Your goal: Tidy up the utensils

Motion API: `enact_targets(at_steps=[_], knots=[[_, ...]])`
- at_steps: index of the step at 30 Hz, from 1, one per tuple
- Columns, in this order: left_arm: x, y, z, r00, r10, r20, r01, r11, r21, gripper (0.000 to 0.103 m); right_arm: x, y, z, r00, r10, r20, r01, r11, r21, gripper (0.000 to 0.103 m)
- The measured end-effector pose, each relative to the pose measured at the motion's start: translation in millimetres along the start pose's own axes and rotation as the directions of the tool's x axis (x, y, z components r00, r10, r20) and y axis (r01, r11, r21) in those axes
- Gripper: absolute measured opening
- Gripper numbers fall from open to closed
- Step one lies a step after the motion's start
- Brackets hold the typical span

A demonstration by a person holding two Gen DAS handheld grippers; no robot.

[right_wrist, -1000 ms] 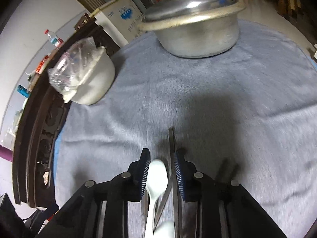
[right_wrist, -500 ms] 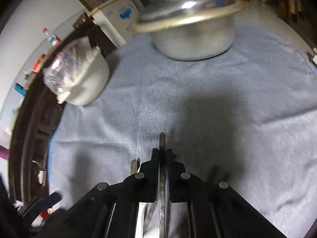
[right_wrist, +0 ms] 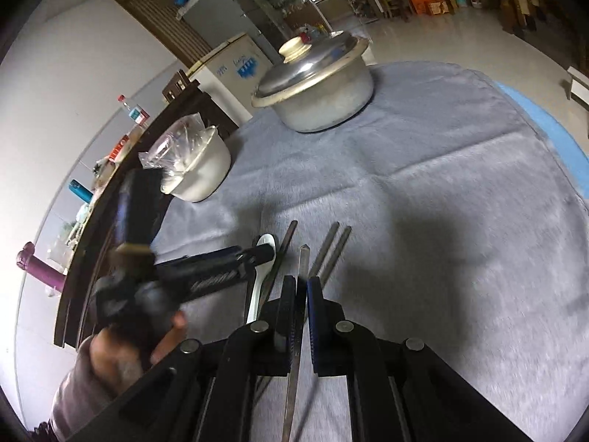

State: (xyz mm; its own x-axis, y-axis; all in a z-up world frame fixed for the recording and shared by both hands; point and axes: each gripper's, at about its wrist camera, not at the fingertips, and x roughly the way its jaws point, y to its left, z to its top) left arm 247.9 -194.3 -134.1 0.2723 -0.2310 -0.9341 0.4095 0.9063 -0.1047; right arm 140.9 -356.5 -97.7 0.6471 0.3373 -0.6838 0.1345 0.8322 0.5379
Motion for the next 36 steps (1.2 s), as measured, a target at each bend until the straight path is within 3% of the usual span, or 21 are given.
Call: enact_targets(at_steps=[2,3,4,7,9,15,18,20,22,23,25,27,32,33,34,36], knots=[[6.1,2.2,1.1,1.0,-0.023,-0.014,0.022,1.0,-0.017,0.045,-7.0,-0.7,-4.0,1.0,0.005,0.011,-0.005,1.0,0.004,0.007],[5.5,4.1,1.2,0.999,-0.032,-0.005,0.032,0.999,-0.022,0.036,-10.9,-0.6,-5.9,1.0,0.011,0.018,-0.011,1.0,0.007,0.007],[4.9,4.8,1.3,1.0,-0.03,-0.003,0.03,0.999,-0.022,0.018,-13.8,-0.5,-8.3,1.0,0.015,0.023,-0.015,1.0,0.007,0.007],[1.0,11.8,-1.8,0.998,-0.058,-0.002,0.058,0.998,-0.034,0.005,-24.8,3.1,-13.0,0.999,0.024,0.046,-0.025,1.0,0.008,0.007],[-5.7,17.6,-5.1,0.997,-0.069,0.021,0.07,0.997,-0.04,0.004,-34.2,7.6,-15.3,0.997,0.03,0.068,-0.03,1.0,0.003,0.007],[-41.4,32.8,-23.6,0.99,-0.095,0.103,0.1,0.994,-0.046,0.002,-57.3,25.9,-23.7,0.991,0.032,0.129,-0.027,0.999,-0.04,0.007],[-45.8,36.1,-23.3,0.991,-0.095,0.09,0.102,0.992,-0.07,0.002,-53.5,33.6,-25.7,0.99,-0.06,0.124,0.069,0.995,-0.068,0.007],[-43.9,36.3,-22.7,0.989,-0.131,0.074,0.137,0.986,-0.093,0.002,-45.6,30.0,-24.7,0.992,-0.075,0.097,0.081,0.995,-0.062,0.007],[-38.9,37.5,-21.5,0.99,-0.127,0.058,0.132,0.986,-0.104,0.015,-34.5,19.4,-22.0,0.986,-0.152,0.067,0.155,0.987,-0.035,0.011],[-37.6,36.5,-20.4,0.991,-0.121,0.055,0.126,0.987,-0.101,0.021,-28.5,12.2,-20.3,0.985,-0.168,0.046,0.169,0.985,-0.021,0.021],[-30.2,31.3,-13.5,0.994,-0.089,0.059,0.094,0.991,-0.098,0.044,-16.2,0.1,-18.2,0.986,-0.169,0.0,0.169,0.985,0.013,0.034],[-22.4,25.5,-4.5,0.996,-0.071,0.06,0.077,0.992,-0.097,0.05,-1.9,-5.9,-14.9,0.982,-0.183,-0.045,0.185,0.982,0.029,0.039],[2.0,14.4,11.6,1.0,-0.011,0.006,0.012,0.997,-0.073,0.05,39.9,-10.6,-7.9,0.944,-0.292,-0.154,0.294,0.956,-0.008,0.039],[6.9,13.2,12.7,1.0,-0.006,-0.003,0.006,0.998,-0.068,0.045,48.3,-8.4,-7.1,0.93,-0.321,-0.177,0.321,0.947,-0.03,0.039],[8.5,13.9,12.2,1.0,-0.011,-0.008,0.011,0.998,-0.066,0.03,54.5,-6.9,-6.6,0.917,-0.35,-0.189,0.348,0.936,-0.048,0.039],[9.5,11.1,11.1,1.0,0.021,0.008,-0.021,0.999,-0.038,0.022,71.4,-4.9,-7.5,0.878,-0.417,-0.235,0.408,0.909,-0.087,0.033]])
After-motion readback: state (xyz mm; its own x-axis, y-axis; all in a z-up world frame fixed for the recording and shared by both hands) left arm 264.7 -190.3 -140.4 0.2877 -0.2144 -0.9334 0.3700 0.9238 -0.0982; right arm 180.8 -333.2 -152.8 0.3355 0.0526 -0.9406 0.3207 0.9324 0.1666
